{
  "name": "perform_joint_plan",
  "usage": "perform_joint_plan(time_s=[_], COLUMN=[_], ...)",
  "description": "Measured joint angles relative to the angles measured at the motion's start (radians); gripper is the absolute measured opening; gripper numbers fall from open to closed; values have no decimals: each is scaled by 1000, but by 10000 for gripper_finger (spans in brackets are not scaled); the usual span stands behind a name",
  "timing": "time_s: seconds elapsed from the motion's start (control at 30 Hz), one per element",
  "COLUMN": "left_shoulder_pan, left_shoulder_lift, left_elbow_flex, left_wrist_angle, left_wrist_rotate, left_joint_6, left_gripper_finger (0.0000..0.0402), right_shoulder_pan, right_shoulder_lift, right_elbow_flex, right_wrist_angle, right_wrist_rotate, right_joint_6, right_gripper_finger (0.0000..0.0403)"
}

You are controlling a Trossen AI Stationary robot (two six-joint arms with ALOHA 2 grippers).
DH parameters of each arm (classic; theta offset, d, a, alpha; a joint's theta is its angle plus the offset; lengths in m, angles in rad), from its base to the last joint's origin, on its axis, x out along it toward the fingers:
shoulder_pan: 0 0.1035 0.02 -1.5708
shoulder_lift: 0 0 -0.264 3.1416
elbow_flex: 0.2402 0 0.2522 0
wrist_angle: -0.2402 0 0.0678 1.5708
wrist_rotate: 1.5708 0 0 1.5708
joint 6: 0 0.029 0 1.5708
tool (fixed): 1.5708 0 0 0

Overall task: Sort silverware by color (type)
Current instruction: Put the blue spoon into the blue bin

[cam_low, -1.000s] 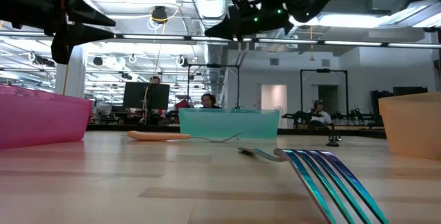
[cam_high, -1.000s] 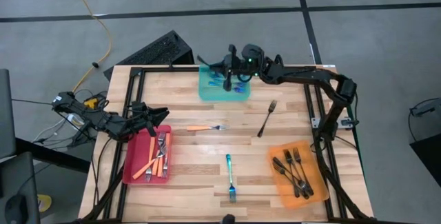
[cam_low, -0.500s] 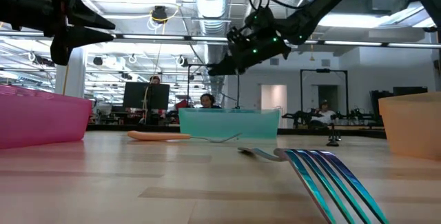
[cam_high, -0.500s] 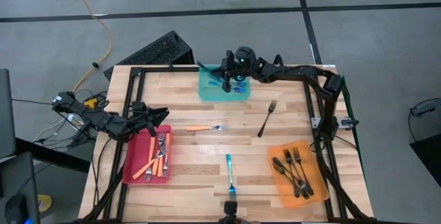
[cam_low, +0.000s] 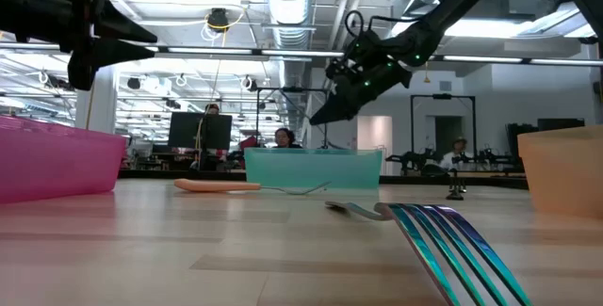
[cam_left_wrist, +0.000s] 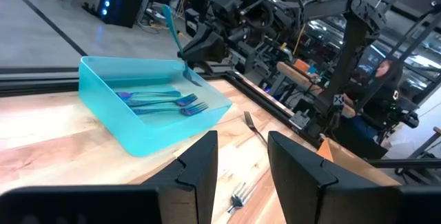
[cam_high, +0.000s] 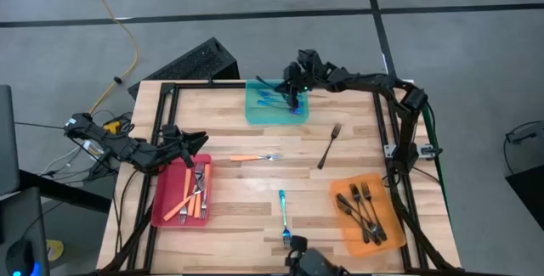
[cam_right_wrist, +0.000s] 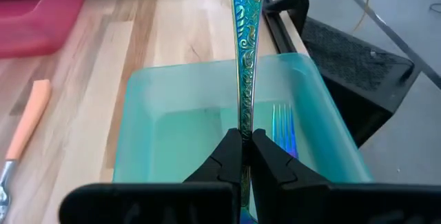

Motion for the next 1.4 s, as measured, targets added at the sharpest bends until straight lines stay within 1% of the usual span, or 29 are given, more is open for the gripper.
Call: perform_joint_plan(time_s=[0.2, 0.3, 0.47, 0.6, 0.7, 0.93, 1.03, 1.17, 1.27, 1.3, 1.4], left_shoulder_pan=[0, 0, 0, 0, 0, 0, 0, 0, 0, 0, 0], left_shoulder_lift=[0, 0, 0, 0, 0, 0, 0, 0, 0, 0, 0], left_elbow_flex=[-23, -30, -30, -30, -30, -30, -30, -30, -30, -30, -30], left_wrist_angle=[3, -8, -6, -6, -6, -6, -6, -6, -5, -6, -5], left_wrist_rotate=[-26, -27, -26, -34, -36, -43, -43, -43, -43, -43, -43], left_joint_6=[-37, -62, -74, -74, -74, -74, -74, -74, -74, -74, -77], left_gripper_finger=[112, 112, 112, 112, 112, 112, 112, 112, 112, 112, 112], right_shoulder_pan=[-5, 3, 2, -1, 10, 37, 41, 41, 48, 49, 60], right_shoulder_lift=[54, 81, 80, 80, 80, 80, 80, 81, 120, 140, 224], right_elbow_flex=[-2, 0, 1, 21, 40, 62, 61, 61, 89, 107, 201], right_wrist_angle=[-22, -6, -26, -98, -139, -175, -194, -194, -211, -248, -331], right_wrist_rotate=[-9, -6, 36, 47, 70, 98, 130, 135, 132, 131, 132], right_joint_6=[-6, -2, -20, -31, -78, -116, -139, -147, -155, -154, -163], right_gripper_finger=[33, 33, 33, 33, 33, 32, 32, 32, 32, 32, 32])
